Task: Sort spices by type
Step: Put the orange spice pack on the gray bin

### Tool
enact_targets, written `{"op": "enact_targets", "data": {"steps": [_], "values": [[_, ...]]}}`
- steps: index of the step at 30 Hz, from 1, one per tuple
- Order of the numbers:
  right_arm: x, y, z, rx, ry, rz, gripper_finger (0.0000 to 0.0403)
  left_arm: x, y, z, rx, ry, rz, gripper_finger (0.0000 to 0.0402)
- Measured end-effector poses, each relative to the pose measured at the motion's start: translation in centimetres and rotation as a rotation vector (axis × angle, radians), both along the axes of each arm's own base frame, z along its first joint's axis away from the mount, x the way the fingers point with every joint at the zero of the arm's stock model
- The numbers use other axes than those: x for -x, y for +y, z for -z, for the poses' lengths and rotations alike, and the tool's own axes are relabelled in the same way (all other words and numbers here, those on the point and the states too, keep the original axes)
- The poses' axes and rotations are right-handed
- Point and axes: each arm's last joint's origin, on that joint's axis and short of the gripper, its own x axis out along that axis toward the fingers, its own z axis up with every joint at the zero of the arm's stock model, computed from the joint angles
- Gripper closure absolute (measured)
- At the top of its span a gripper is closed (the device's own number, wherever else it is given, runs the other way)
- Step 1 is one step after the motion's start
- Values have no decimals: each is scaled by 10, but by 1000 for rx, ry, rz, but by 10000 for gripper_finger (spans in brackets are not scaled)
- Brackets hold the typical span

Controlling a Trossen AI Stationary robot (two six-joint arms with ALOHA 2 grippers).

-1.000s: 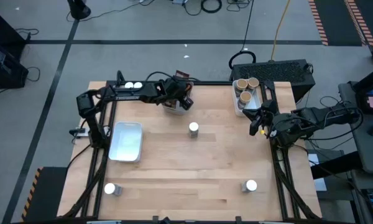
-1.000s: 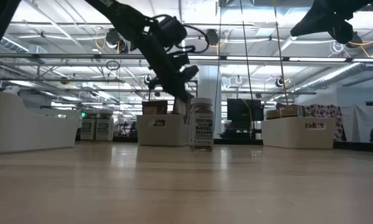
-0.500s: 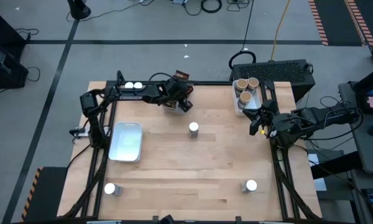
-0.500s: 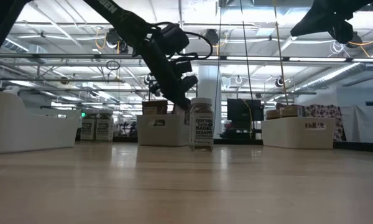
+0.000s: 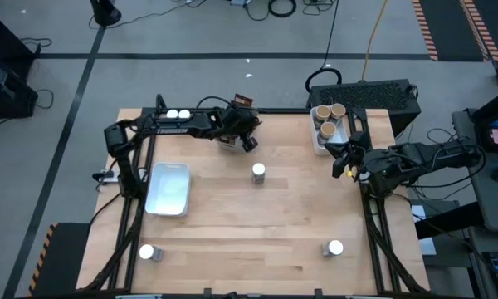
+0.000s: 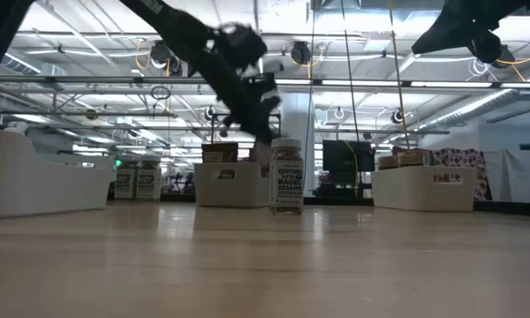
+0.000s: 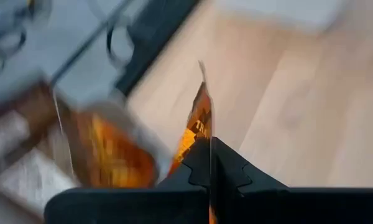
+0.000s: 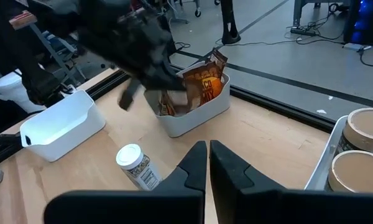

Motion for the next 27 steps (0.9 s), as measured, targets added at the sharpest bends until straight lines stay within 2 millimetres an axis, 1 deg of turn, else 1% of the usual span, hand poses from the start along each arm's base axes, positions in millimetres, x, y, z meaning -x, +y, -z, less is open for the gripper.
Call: {"op": "enact_targets", "data": {"steps": [3,6,9,11,13,15,17,20,24,25,27], "values": [[0,0,0,-1,0,2,403,1,-2,-24,-53,-112,43,399],[0,-1,0,-1,-1,7,403,7,-3,-44,-98,-168,132,400],[0,-2,0,-2,0,10,403,17,-7,-67,-122,-231,314,400],[0,-2,0,3,4,7,403,25,-9,-77,-104,-268,433,400],[0,-1,0,13,12,3,403,31,-9,-78,-64,-266,535,400],[-1,-1,1,20,20,0,403,35,-9,-74,-39,-236,607,401],[-2,-1,1,31,32,-6,403,40,-9,-69,-37,-179,663,401],[-3,-1,2,30,39,-13,403,45,-10,-60,-80,-70,728,401],[-6,0,3,23,50,-29,403,45,-10,-61,-127,-64,745,401],[-7,1,3,23,51,-29,403,44,-9,-61,-141,-59,723,401],[-8,1,3,23,50,-29,403,44,-6,-61,-166,-24,619,401]]}}
